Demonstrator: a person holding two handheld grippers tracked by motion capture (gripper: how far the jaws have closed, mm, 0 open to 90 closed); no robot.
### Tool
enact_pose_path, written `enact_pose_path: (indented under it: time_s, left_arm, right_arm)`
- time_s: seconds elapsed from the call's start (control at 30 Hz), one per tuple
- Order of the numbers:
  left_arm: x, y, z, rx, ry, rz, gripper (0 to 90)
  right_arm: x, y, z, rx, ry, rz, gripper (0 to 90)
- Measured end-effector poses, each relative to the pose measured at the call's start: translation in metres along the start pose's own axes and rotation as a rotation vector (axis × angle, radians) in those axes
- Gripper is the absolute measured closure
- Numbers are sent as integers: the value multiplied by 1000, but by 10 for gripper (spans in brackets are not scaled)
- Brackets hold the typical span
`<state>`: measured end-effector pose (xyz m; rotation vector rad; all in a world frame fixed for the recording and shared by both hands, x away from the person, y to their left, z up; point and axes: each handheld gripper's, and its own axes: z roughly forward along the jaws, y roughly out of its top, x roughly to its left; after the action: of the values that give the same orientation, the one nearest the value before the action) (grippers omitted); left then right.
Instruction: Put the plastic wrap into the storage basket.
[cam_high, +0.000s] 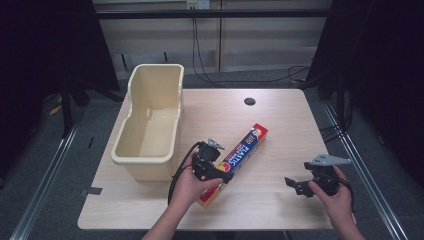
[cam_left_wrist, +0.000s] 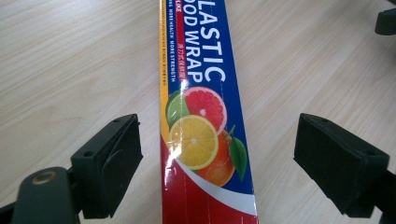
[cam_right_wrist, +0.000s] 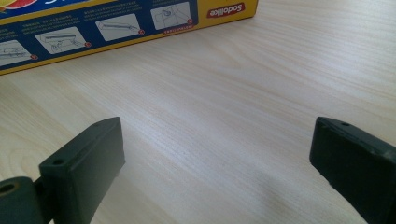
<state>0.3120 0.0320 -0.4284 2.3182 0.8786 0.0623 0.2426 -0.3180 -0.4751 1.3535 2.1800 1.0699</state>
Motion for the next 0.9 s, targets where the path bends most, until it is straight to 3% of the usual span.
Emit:
enact_pose_path:
  time_s: [0.23,0.33,0.53,0.57,0.8,0.9]
  left_arm:
    - [-4,10,8,1,12,-2,147]
    - [-4,20,17,44,33,11,147]
    - [-4,32,31,94,47,-1,150]
    - [-4,36,38,125,47,1,150]
    - [0,43,56,170,64,-16,150]
    - [0,46,60,185,68,-5,157]
  right_arm:
    - [-2,-1,-2,-8,-1,6,29]
    - [-3,-2,-2,-10,2,13,29]
    - [-4,-1,-4,-14,5,9,29]
    - [-5,-1,-3,-16,5,10,29]
    - [-4,0,-3,-18,4,12,29]
    - [-4,0,-2,-12,11,13,29]
